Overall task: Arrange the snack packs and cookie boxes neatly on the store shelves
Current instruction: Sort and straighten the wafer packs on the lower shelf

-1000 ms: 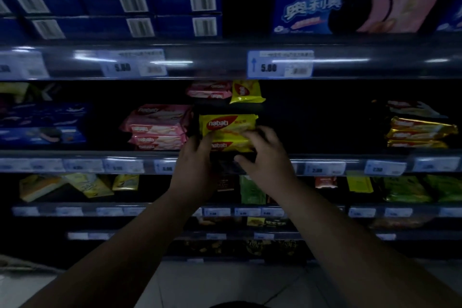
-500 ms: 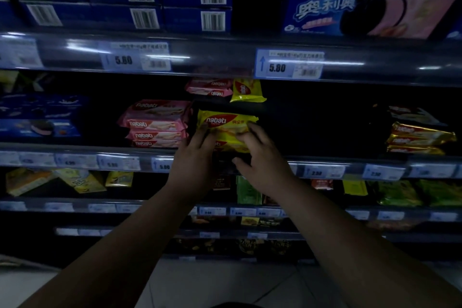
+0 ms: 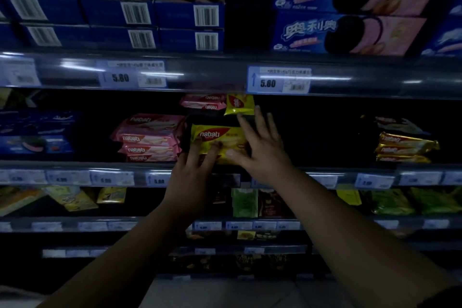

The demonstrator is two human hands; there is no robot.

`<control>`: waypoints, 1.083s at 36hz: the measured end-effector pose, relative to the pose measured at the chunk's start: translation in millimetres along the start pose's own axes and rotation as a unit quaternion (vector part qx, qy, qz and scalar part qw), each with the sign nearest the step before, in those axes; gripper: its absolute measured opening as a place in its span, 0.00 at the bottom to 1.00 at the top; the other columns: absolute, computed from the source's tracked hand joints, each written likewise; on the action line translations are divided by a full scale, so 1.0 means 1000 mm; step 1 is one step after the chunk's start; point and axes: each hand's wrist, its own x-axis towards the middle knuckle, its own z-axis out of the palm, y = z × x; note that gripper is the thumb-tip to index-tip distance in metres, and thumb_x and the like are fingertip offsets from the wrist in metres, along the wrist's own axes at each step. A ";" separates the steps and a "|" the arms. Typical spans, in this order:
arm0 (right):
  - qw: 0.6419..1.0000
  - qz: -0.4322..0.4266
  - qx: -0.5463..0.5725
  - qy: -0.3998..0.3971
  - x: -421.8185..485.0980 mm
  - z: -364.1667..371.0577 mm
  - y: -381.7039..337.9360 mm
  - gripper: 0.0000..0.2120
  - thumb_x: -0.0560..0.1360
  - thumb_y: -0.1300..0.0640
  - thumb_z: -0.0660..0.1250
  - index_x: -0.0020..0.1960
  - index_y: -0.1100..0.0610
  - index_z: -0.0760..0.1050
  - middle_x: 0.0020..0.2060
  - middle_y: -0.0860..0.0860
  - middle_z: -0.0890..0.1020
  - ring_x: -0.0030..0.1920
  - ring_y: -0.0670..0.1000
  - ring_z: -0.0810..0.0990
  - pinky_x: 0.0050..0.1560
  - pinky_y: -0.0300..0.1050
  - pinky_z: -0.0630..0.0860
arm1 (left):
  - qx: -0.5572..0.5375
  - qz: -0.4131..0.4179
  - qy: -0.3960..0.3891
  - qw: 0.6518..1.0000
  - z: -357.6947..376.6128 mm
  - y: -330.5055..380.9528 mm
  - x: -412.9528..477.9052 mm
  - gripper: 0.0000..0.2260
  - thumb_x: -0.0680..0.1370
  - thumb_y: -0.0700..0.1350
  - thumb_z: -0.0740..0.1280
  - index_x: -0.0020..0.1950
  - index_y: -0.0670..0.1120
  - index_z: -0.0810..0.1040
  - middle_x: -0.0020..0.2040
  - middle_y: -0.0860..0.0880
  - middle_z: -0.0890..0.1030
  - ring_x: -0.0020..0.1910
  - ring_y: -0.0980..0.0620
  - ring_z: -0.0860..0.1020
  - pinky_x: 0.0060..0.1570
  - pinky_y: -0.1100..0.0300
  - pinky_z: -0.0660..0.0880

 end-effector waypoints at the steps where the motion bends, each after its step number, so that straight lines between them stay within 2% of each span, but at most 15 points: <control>1: 1.000 0.003 -0.005 -0.009 0.008 -0.002 0.004 0.41 0.71 0.24 0.51 0.77 0.35 0.37 0.77 0.44 0.30 0.76 0.54 0.28 0.75 0.63 0.41 | 0.002 -0.001 0.002 1.000 0.000 0.001 0.000 0.37 0.73 0.52 0.67 0.79 0.48 0.56 0.73 0.33 0.62 0.61 0.30 0.70 0.55 0.43 0.73; 4: 0.999 0.025 0.009 -0.037 0.036 -0.005 0.014 0.38 0.72 0.24 0.49 0.76 0.33 0.38 0.76 0.43 0.29 0.75 0.53 0.26 0.74 0.60 0.35 | 0.016 -0.003 0.006 1.000 0.000 0.001 0.000 0.35 0.73 0.53 0.65 0.78 0.47 0.59 0.72 0.34 0.64 0.57 0.31 0.72 0.49 0.46 0.74; 8: 0.997 0.040 0.037 -0.054 0.074 -0.001 0.027 0.34 0.75 0.26 0.47 0.77 0.34 0.46 0.79 0.46 0.37 0.76 0.54 0.28 0.73 0.60 0.31 | 0.037 -0.001 0.019 0.999 0.006 -0.005 0.001 0.35 0.73 0.56 0.63 0.78 0.48 0.59 0.72 0.35 0.64 0.56 0.33 0.73 0.50 0.46 0.74; 12: 0.994 0.063 0.015 -0.088 0.104 0.010 0.039 0.32 0.77 0.28 0.46 0.78 0.36 0.49 0.79 0.45 0.39 0.76 0.56 0.30 0.73 0.62 0.31 | 0.043 -0.016 0.030 0.998 0.015 -0.005 0.000 0.40 0.71 0.52 0.71 0.79 0.48 0.58 0.72 0.35 0.64 0.58 0.32 0.72 0.50 0.45 0.74; 18: 0.986 0.079 0.003 -0.150 0.111 0.020 0.055 0.30 0.77 0.28 0.45 0.77 0.34 0.46 0.79 0.41 0.41 0.77 0.58 0.34 0.72 0.64 0.31 | 0.044 -0.021 0.038 0.998 0.016 0.001 -0.004 0.41 0.71 0.56 0.71 0.79 0.48 0.56 0.74 0.35 0.62 0.65 0.32 0.66 0.57 0.42 0.71; 21: 0.985 0.070 -0.049 -0.149 0.105 0.014 0.059 0.28 0.79 0.33 0.46 0.77 0.34 0.45 0.79 0.42 0.42 0.78 0.61 0.37 0.71 0.69 0.32 | 0.067 -0.030 0.024 0.997 0.015 0.003 -0.002 0.39 0.71 0.59 0.66 0.78 0.47 0.57 0.74 0.34 0.61 0.69 0.30 0.61 0.63 0.38 0.68; 24: 0.982 0.063 -0.089 -0.151 0.090 0.005 0.064 0.28 0.81 0.40 0.49 0.78 0.36 0.43 0.79 0.44 0.41 0.78 0.64 0.39 0.71 0.72 0.35 | 0.082 -0.056 0.020 0.995 0.011 0.015 -0.002 0.38 0.70 0.58 0.64 0.78 0.47 0.58 0.74 0.35 0.60 0.74 0.29 0.54 0.66 0.33 0.64; 27: 0.980 0.068 -0.101 -0.154 0.070 0.000 0.071 0.29 0.81 0.37 0.48 0.78 0.36 0.40 0.79 0.44 0.39 0.77 0.65 0.38 0.70 0.73 0.35 | 0.108 -0.050 0.035 0.992 0.010 0.030 -0.001 0.37 0.72 0.60 0.59 0.79 0.49 0.57 0.77 0.35 0.58 0.75 0.28 0.51 0.68 0.32 0.58; 29: 0.979 0.074 -0.100 -0.161 0.053 -0.004 0.076 0.30 0.80 0.34 0.47 0.77 0.36 0.39 0.79 0.42 0.38 0.77 0.64 0.36 0.71 0.72 0.34 | 0.136 -0.025 0.041 0.989 0.012 0.037 0.002 0.37 0.73 0.62 0.62 0.79 0.50 0.57 0.77 0.35 0.58 0.75 0.28 0.52 0.69 0.31 0.54; 31: 0.978 0.078 -0.098 -0.167 0.035 -0.009 0.081 0.32 0.78 0.31 0.47 0.77 0.36 0.38 0.78 0.42 0.36 0.77 0.64 0.35 0.70 0.71 0.33 | 0.152 -0.009 0.031 0.988 0.015 0.042 0.007 0.45 0.67 0.64 0.71 0.79 0.49 0.58 0.76 0.35 0.60 0.74 0.28 0.54 0.70 0.30 0.49; 33: 0.978 0.080 -0.098 -0.166 0.017 -0.014 0.086 0.33 0.77 0.28 0.46 0.77 0.36 0.38 0.78 0.41 0.35 0.76 0.65 0.34 0.70 0.71 0.32 | 0.155 0.004 0.031 0.987 0.018 0.047 0.012 0.49 0.63 0.65 0.74 0.78 0.49 0.60 0.76 0.34 0.62 0.73 0.28 0.56 0.70 0.32 0.47; 37: 0.980 0.079 -0.102 -0.151 -0.020 -0.028 0.089 0.36 0.75 0.26 0.45 0.78 0.37 0.40 0.79 0.43 0.37 0.77 0.65 0.35 0.70 0.71 0.32 | 0.147 0.006 0.016 0.989 0.019 0.051 0.018 0.50 0.60 0.64 0.76 0.77 0.47 0.63 0.72 0.33 0.67 0.70 0.26 0.63 0.67 0.31 0.54; 39: 0.986 0.077 -0.092 -0.115 -0.035 -0.031 0.087 0.37 0.75 0.26 0.47 0.79 0.39 0.45 0.80 0.46 0.44 0.78 0.65 0.40 0.71 0.70 0.33 | 0.147 0.000 0.008 0.989 0.018 0.051 0.017 0.48 0.61 0.64 0.74 0.77 0.47 0.63 0.71 0.34 0.67 0.68 0.26 0.64 0.67 0.30 0.54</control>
